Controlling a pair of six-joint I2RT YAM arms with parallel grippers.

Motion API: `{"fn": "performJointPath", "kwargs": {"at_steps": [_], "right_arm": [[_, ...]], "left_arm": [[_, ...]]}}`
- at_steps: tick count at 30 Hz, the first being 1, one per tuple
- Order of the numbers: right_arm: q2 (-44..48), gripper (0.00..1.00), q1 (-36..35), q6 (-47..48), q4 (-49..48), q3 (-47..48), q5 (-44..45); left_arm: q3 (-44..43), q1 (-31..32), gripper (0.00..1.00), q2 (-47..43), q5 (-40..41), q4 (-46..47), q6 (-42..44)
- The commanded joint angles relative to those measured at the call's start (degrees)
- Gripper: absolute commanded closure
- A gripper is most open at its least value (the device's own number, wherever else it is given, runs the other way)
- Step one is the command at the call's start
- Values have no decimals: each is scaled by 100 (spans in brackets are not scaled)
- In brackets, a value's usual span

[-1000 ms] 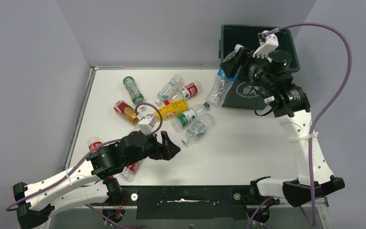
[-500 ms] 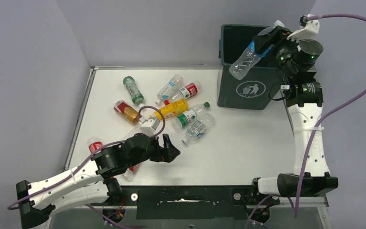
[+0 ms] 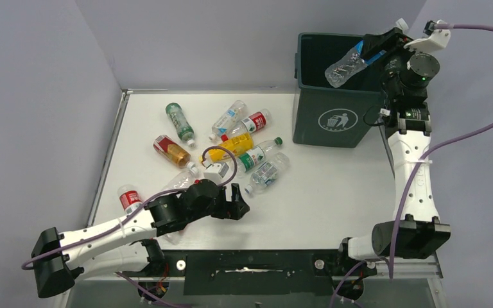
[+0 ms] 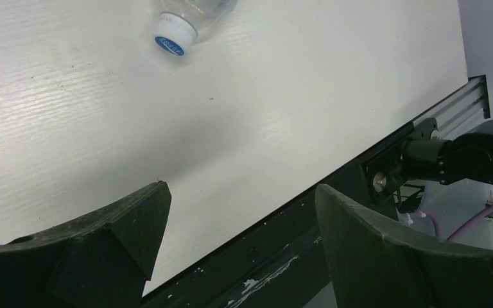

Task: Put the plastic bottles in the bin
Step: Place the plastic bottle in the trash bin.

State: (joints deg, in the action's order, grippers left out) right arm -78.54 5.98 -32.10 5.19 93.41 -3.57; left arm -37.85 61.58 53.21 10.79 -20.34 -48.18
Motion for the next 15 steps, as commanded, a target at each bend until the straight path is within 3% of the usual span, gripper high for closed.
{"fn": "performJointPath", "kwargs": {"at_steps": [1, 7, 15], "right_arm": [[-370, 33, 54, 222, -726, 276, 412], [-1030, 3, 53, 495, 60, 1234, 300], [-860, 2, 15, 567, 641, 1409, 159]], "left_arm": [[-91, 29, 16, 231, -110, 739, 164], [-44, 29, 16, 395, -14, 887, 222], [-270, -9, 14, 872, 372, 901, 664]]}}
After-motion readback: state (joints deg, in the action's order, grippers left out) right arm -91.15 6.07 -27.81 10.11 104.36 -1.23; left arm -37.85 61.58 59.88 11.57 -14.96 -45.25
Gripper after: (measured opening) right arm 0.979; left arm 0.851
